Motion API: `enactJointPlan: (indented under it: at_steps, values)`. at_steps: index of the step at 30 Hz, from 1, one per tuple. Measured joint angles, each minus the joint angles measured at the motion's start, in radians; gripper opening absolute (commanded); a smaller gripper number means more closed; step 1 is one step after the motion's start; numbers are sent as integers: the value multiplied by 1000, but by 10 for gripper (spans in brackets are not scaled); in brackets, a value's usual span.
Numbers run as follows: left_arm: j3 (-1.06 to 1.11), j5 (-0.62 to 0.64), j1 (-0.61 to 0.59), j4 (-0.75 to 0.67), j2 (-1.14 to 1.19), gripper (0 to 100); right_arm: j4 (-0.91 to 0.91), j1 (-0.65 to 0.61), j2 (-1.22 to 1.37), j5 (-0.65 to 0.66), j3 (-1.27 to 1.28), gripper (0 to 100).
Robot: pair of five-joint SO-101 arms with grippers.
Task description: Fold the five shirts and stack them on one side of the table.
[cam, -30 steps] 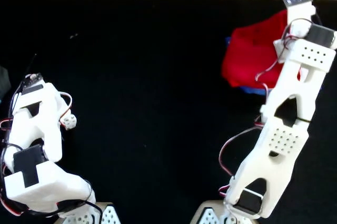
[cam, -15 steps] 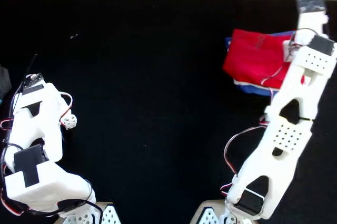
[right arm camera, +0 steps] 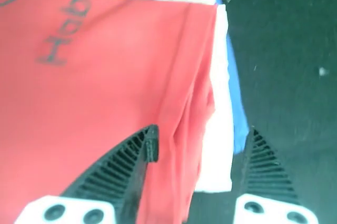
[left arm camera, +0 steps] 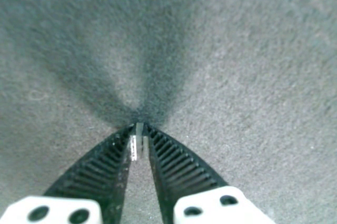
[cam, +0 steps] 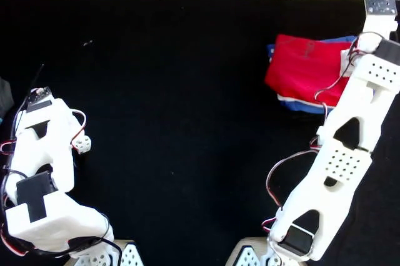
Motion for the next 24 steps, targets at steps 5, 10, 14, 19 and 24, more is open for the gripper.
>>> enactJointPlan:
  at_steps: [5,10,14,19,24]
  values:
    - [0,0,0,0,0,9,173,-31,-49,0,-34,248]
    - [0,0,0,-2,0,9,187,-26,-49,-2,-34,248]
    - [0,0,0,-2,0,9,187,-6,-43,-2,5,248]
    - [0,0,0,-2,0,9,184,-5,38,-2,11,248]
    - [0,0,0,-2,0,9,106,26,95,-2,12,248]
